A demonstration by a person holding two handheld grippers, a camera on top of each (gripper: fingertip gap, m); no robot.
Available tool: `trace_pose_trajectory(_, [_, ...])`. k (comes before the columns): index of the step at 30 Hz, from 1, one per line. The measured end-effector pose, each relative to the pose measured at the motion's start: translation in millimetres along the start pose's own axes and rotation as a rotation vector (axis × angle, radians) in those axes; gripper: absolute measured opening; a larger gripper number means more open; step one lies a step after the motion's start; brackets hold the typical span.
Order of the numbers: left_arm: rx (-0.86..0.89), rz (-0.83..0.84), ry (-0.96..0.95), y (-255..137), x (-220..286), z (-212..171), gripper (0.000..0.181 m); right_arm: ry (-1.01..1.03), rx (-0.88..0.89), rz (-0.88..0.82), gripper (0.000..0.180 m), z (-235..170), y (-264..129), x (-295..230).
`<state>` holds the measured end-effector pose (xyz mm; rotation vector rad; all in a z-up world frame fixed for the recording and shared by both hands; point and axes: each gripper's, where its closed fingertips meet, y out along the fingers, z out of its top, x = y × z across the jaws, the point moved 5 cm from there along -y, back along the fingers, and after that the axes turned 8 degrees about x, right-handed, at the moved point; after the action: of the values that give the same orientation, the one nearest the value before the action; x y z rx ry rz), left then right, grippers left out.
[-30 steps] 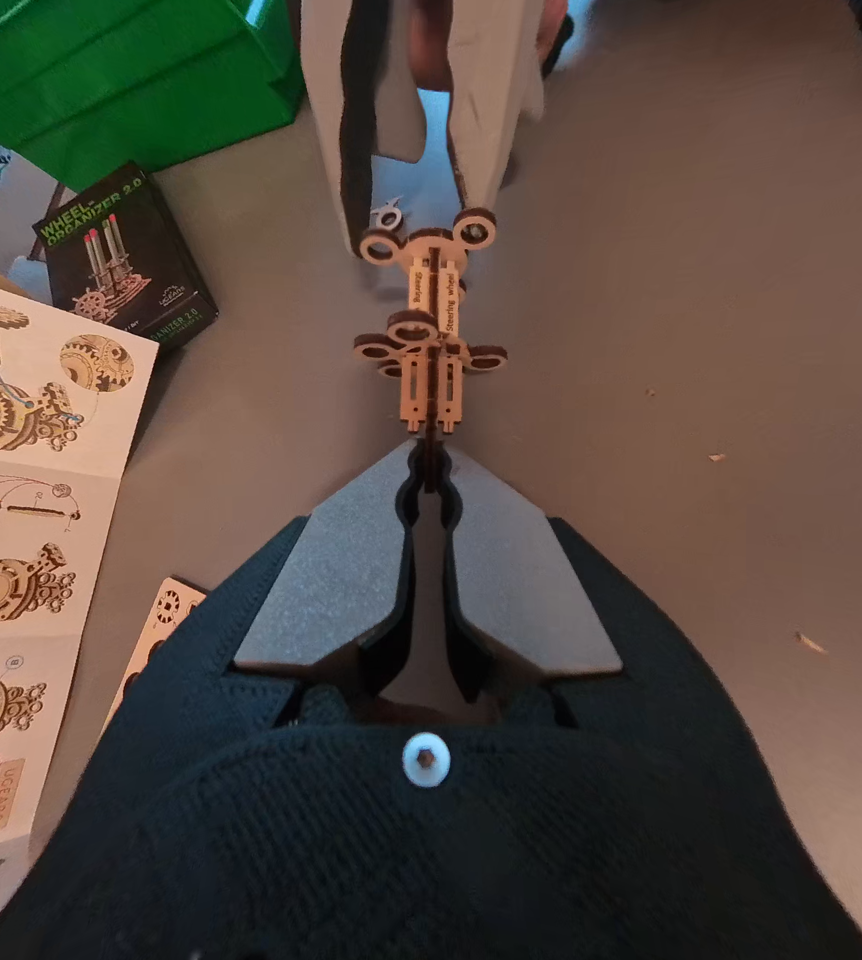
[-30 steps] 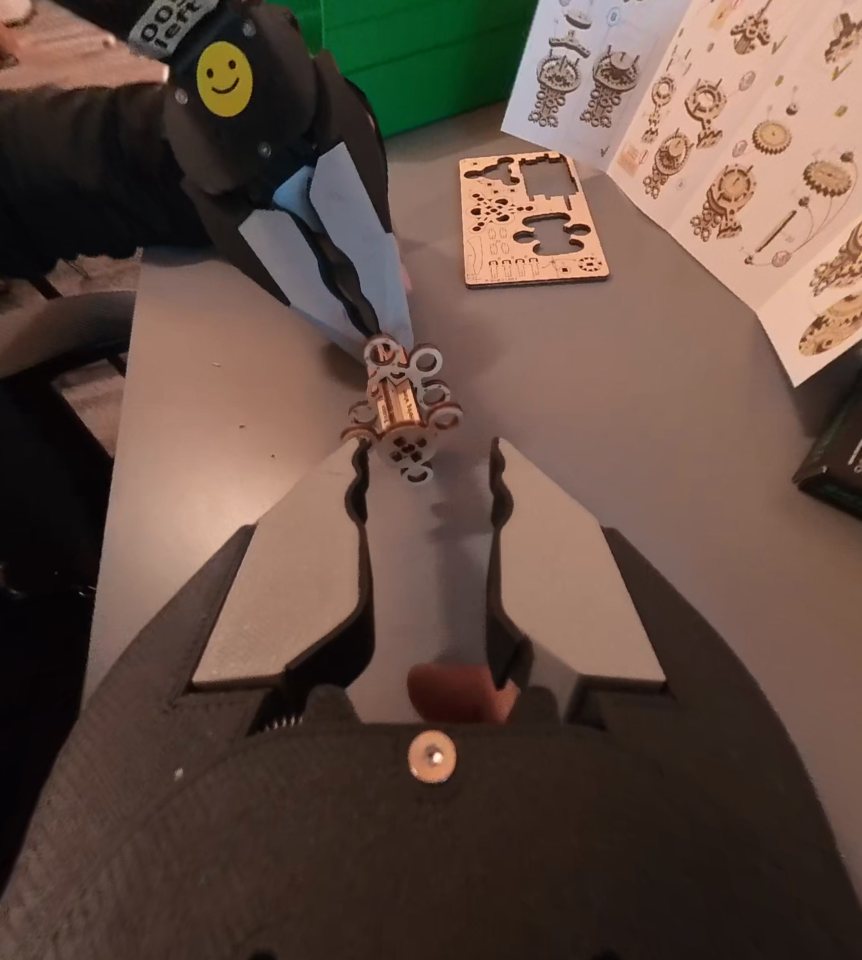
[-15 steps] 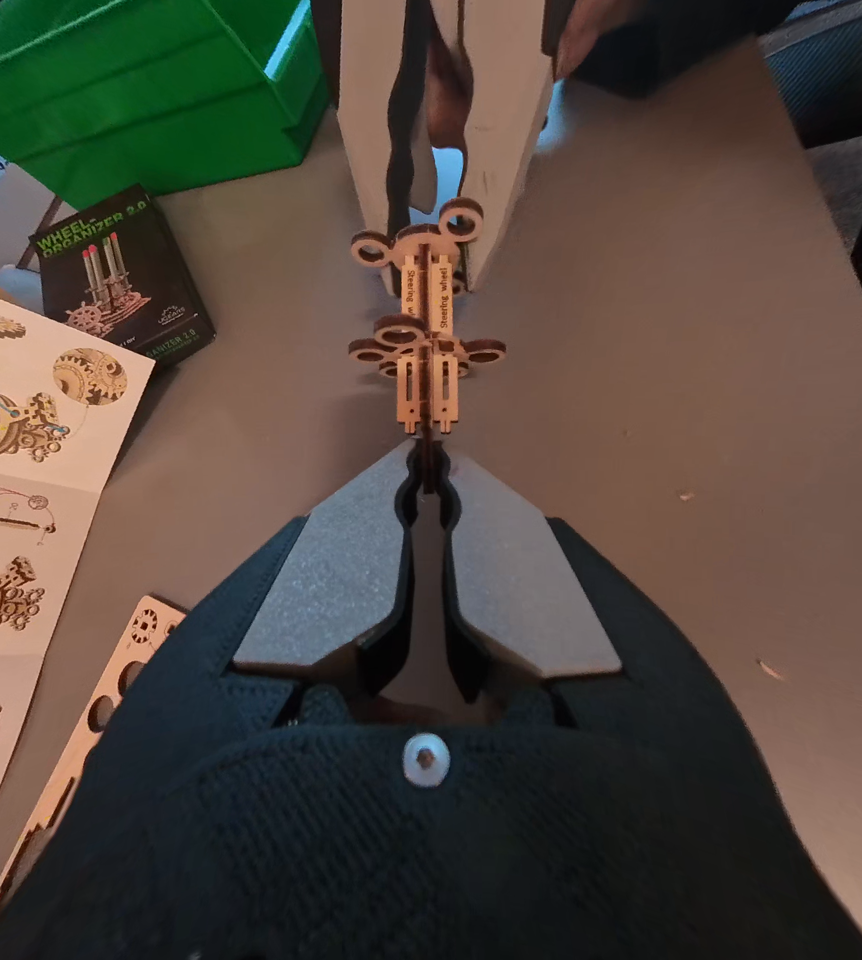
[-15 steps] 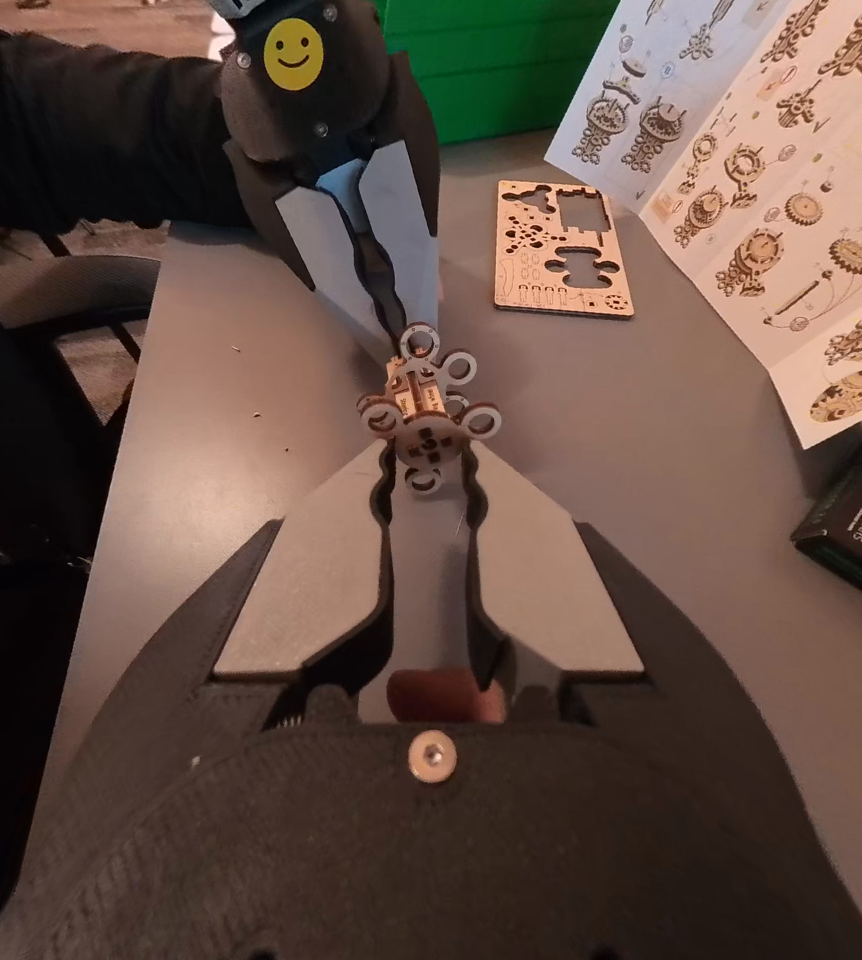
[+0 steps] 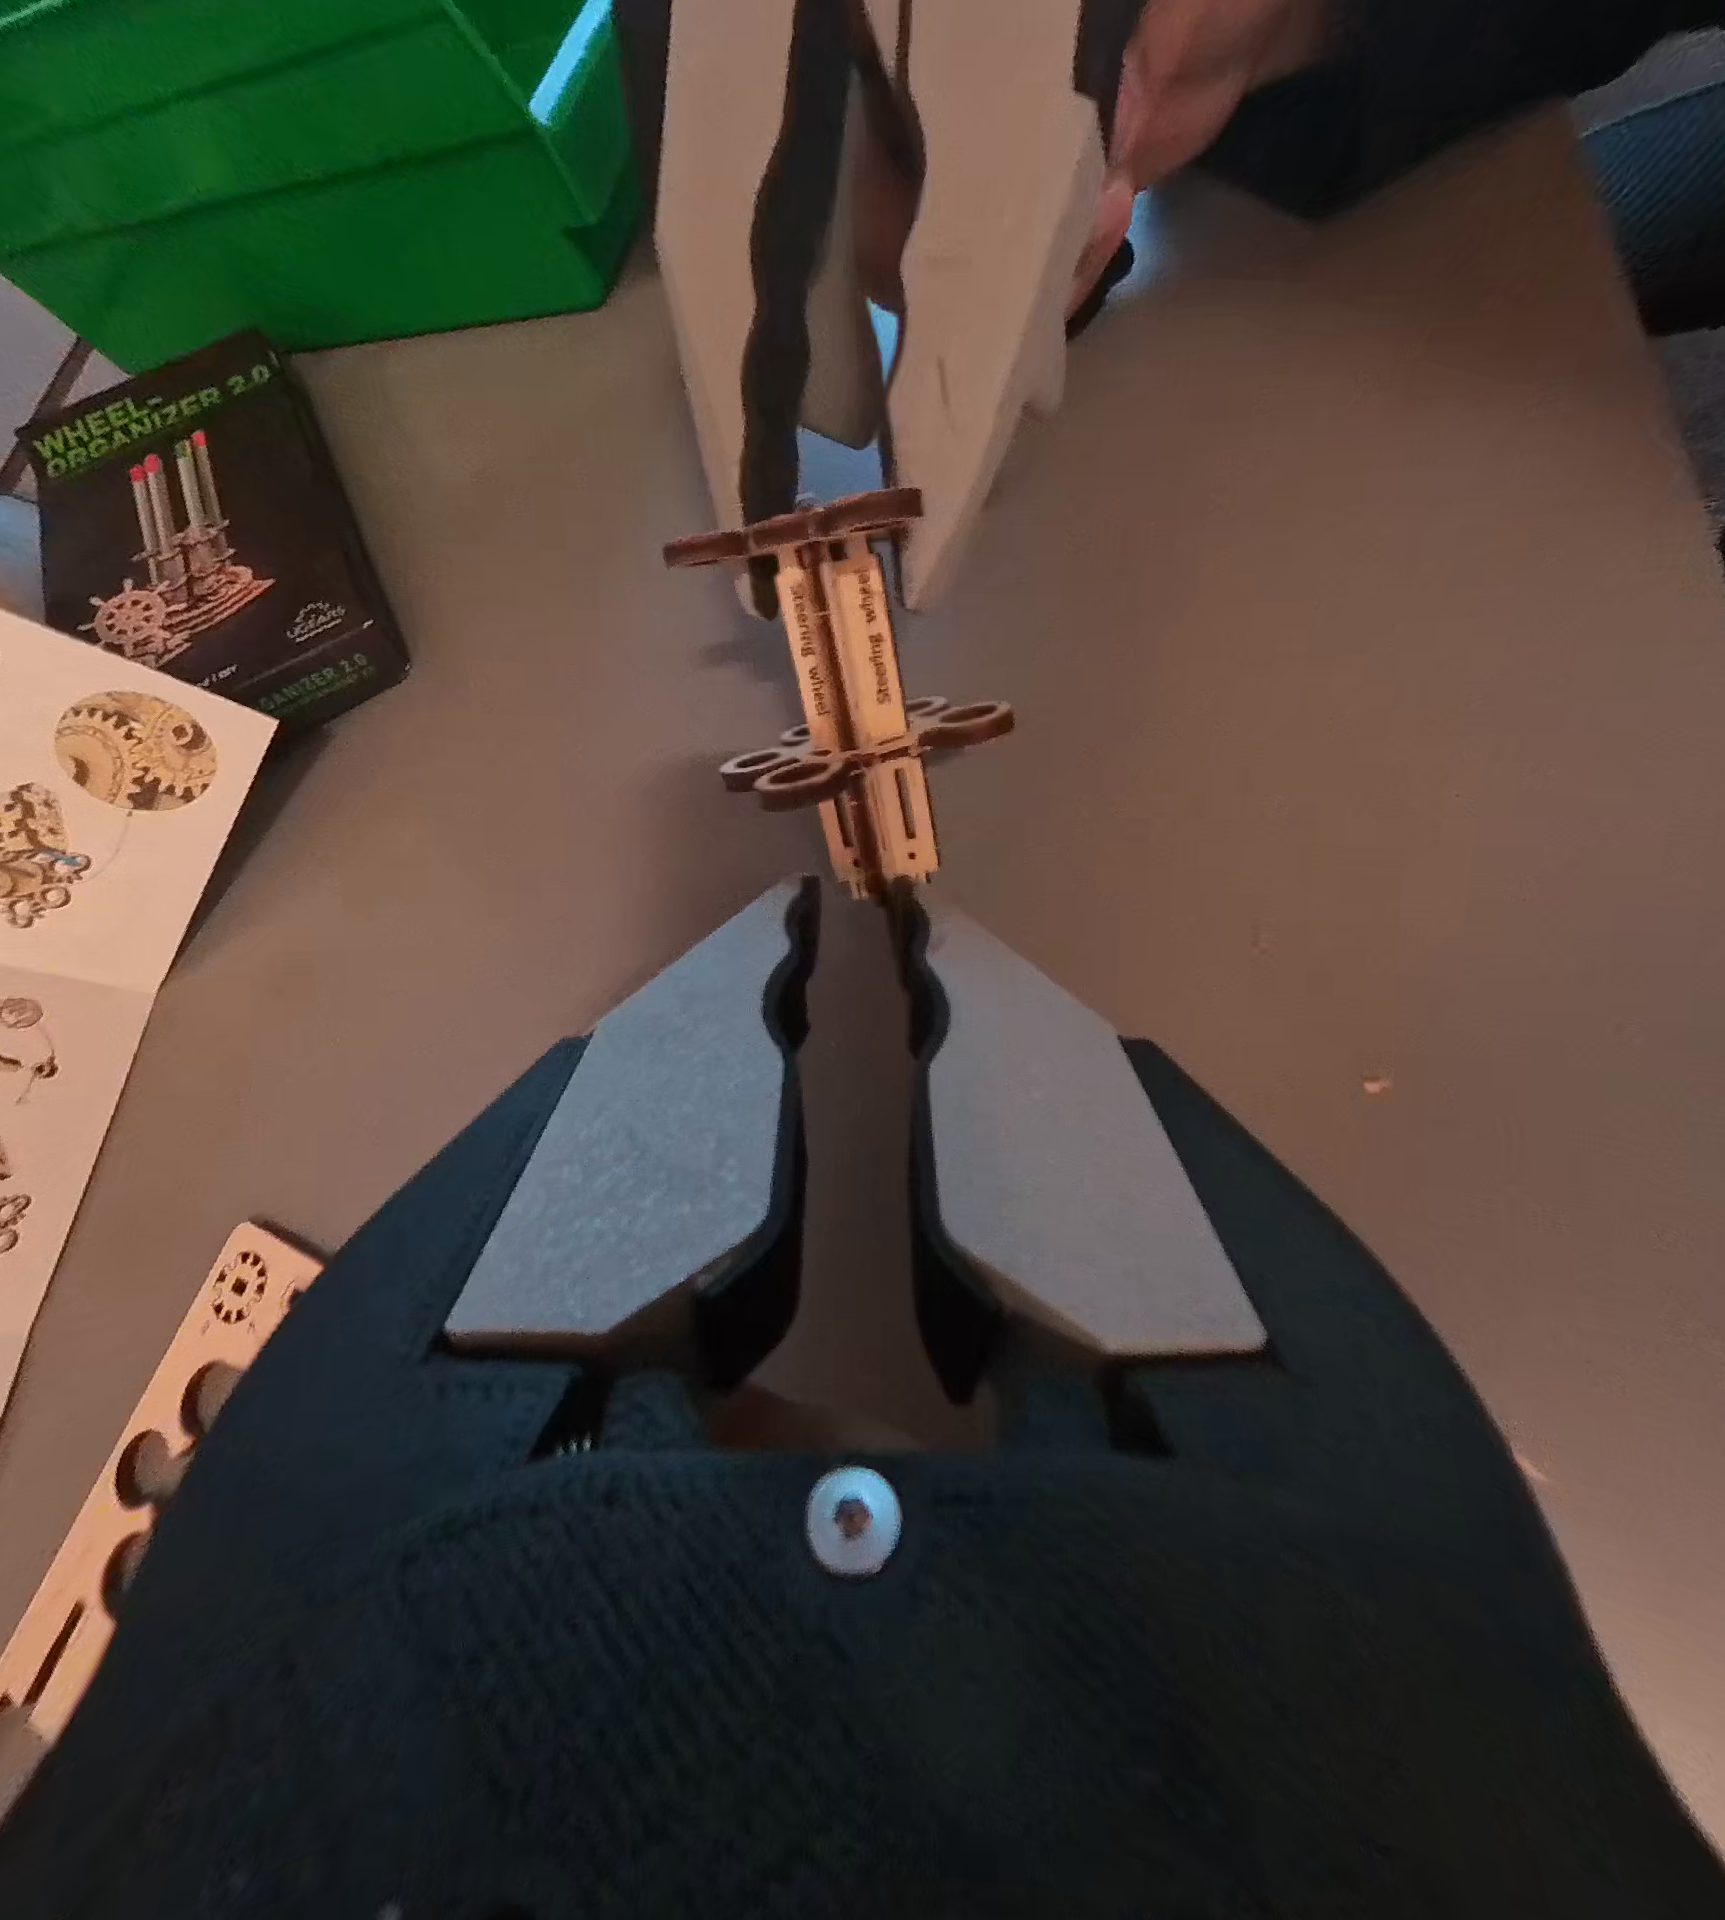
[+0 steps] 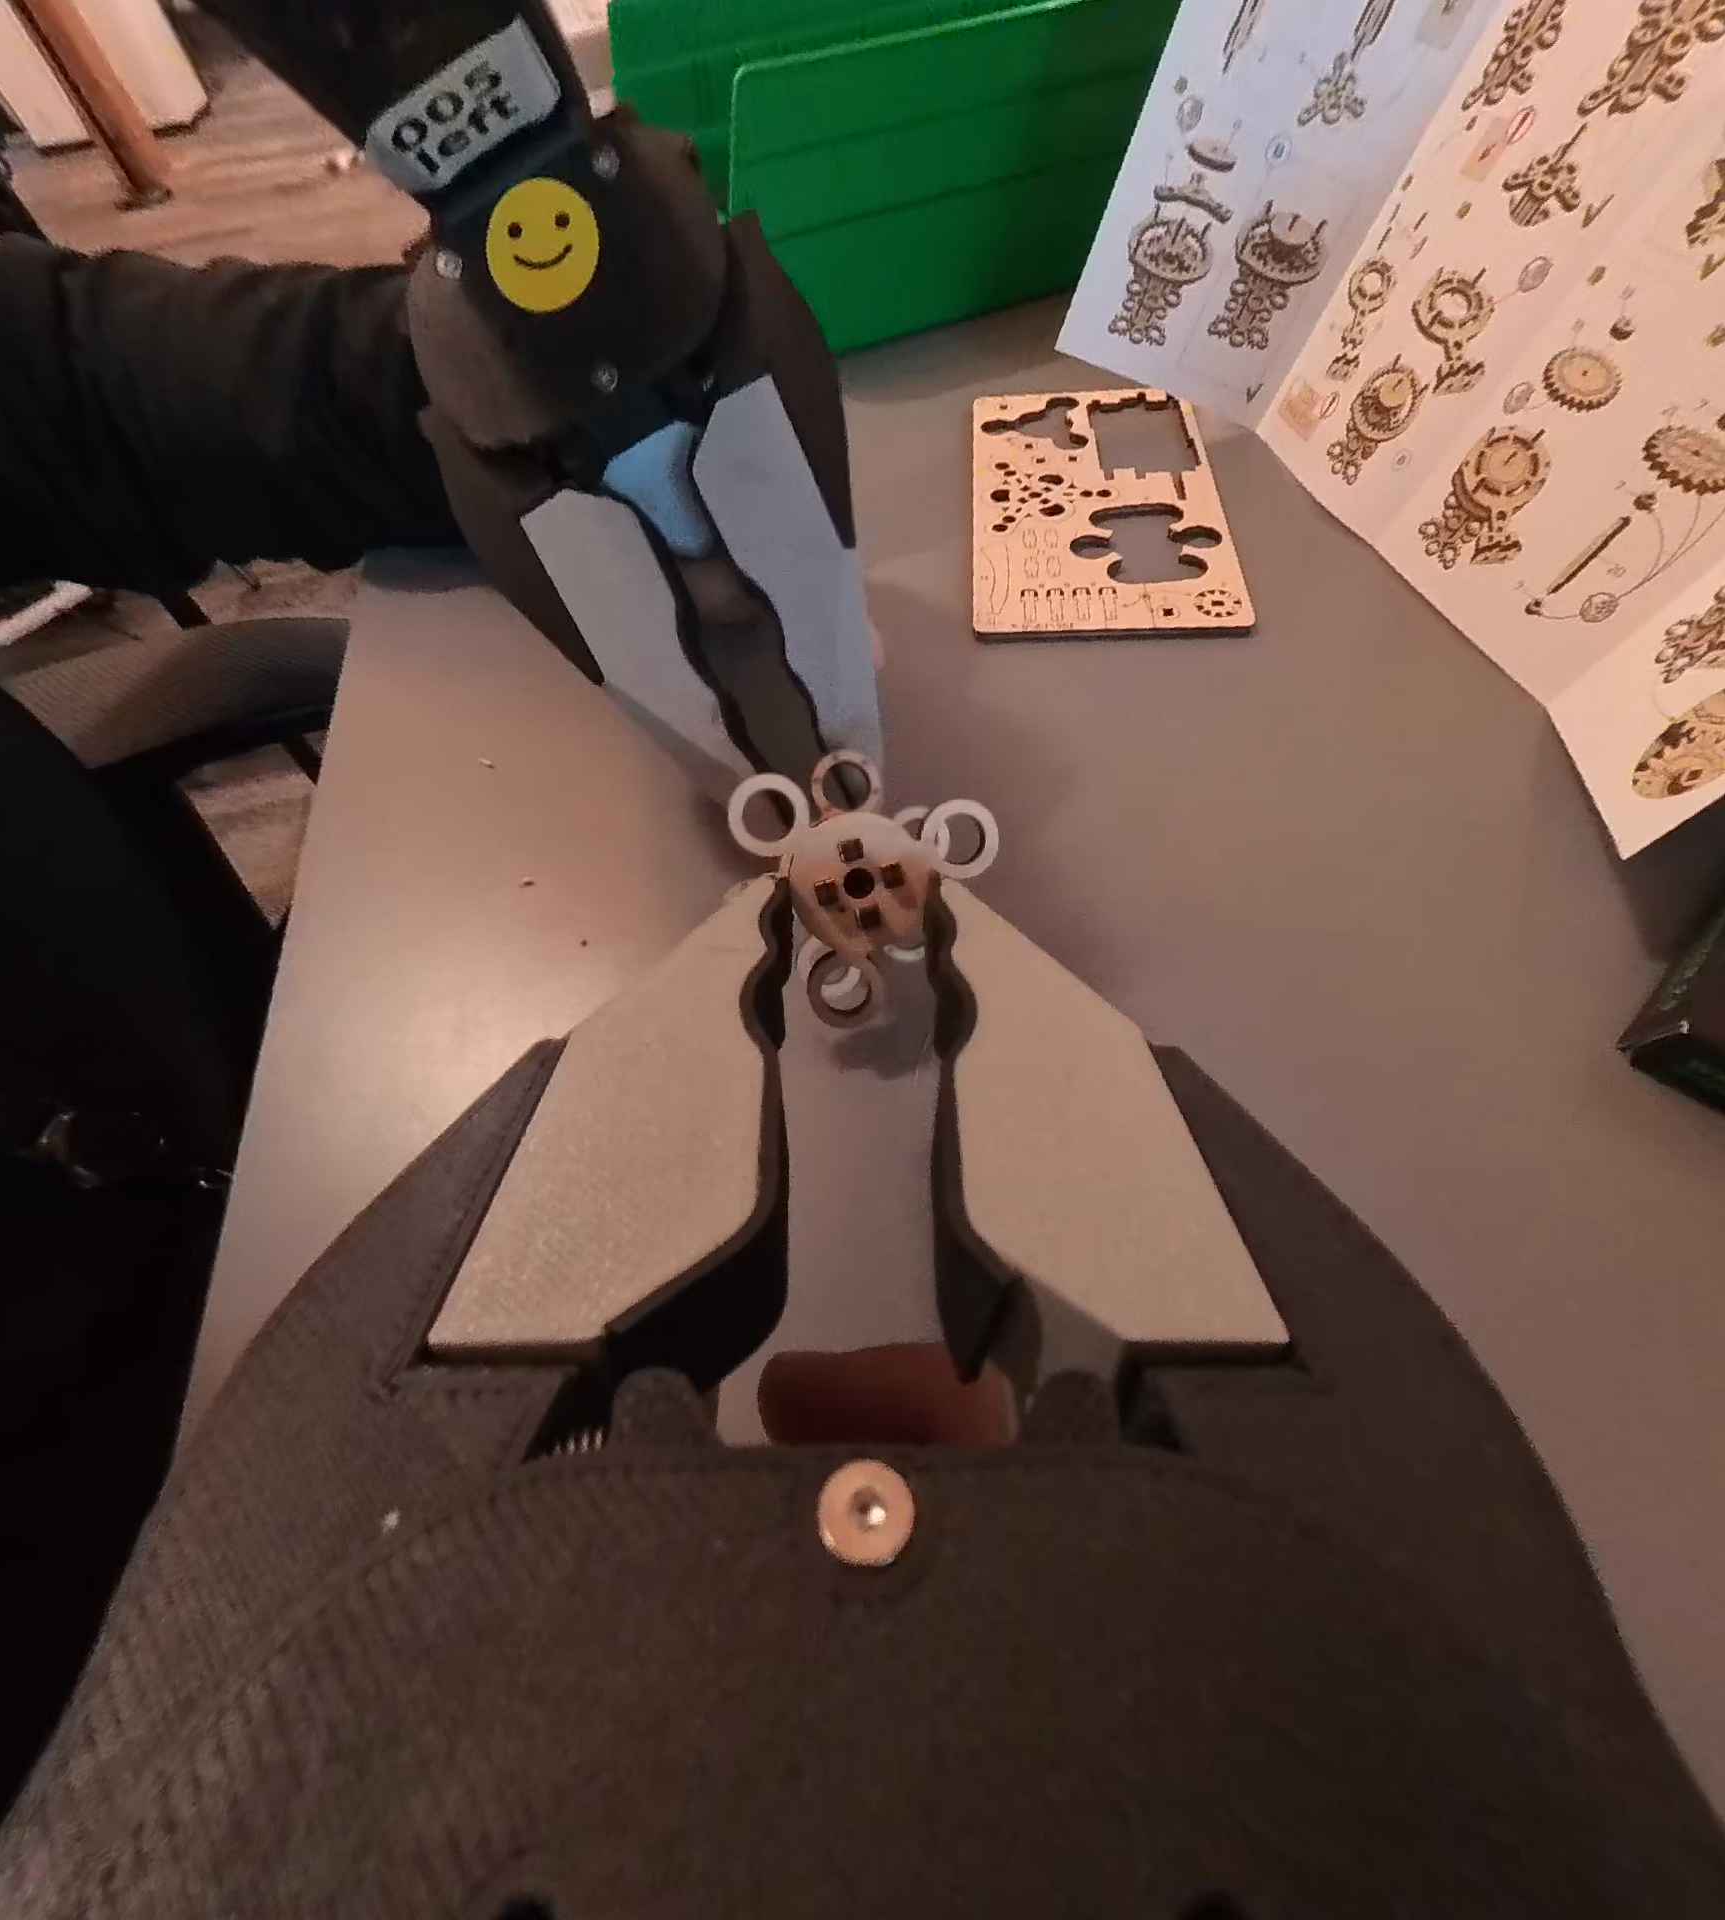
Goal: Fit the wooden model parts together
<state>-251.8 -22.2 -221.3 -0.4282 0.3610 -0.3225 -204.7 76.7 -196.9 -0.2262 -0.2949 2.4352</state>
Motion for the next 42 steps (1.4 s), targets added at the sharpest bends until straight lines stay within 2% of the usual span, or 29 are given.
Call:
trace_pose_trajectory(1, [0.0, -0.005, -0.002, 1, 1, 1, 0.009, 0.009, 0.005, 0.001, 0.021, 0, -1, 1])
trace_pose_trajectory(6, [-0.003, -0.016, -0.042, 3, 2, 2, 0.008, 0.021, 0.012, 0.005, 0.021, 0, -2, 1])
trace_pose_trajectory(10, [0.005, -0.037, -0.103, 2, -1, 2, 0.023, 0.032, 0.001, 0.008, 0.021, -2, -2, 1])
trace_pose_trajectory(11, [0.009, -0.062, -0.118, 1, 1, 2, 0.034, 0.027, -0.008, 0.001, 0.021, -3, -1, 1])
trace_pose_trajectory(13, [0.001, -0.084, -0.141, 0, 3, 1, 0.04, 0.012, -0.018, -0.014, 0.021, -3, 0, 0])
trace_pose_trajectory(15, [-0.018, -0.083, -0.123, 2, 5, 0, 0.039, 0.018, -0.018, -0.013, 0.021, -3, 2, -1])
trace_pose_trajectory(20, [-0.075, 0.005, -0.01, 14, 7, 0, 0.021, 0.058, -0.007, -0.002, 0.021, -2, 3, -1])
trace_pose_trajectory(27, [-0.052, 0.038, 0.03, 13, 6, 2, 0.02, 0.023, -0.062, -0.008, 0.025, -8, -1, -1])
trace_pose_trajectory(32, [-0.091, 0.036, 0.085, 13, 8, -4, 0.02, 0.01, 0.003, -0.005, 0.026, -1, -14, -2])
trace_pose_trajectory(39, [-0.084, 0.076, 0.159, 12, 7, -5, 0.02, -0.056, -0.037, -0.014, 0.014, -7, -8, -7])
trace_pose_trajectory(42, [-0.08, 0.093, 0.197, 11, 6, -6, 0.02, -0.064, -0.038, -0.018, 0.014, -6, -8, -7])
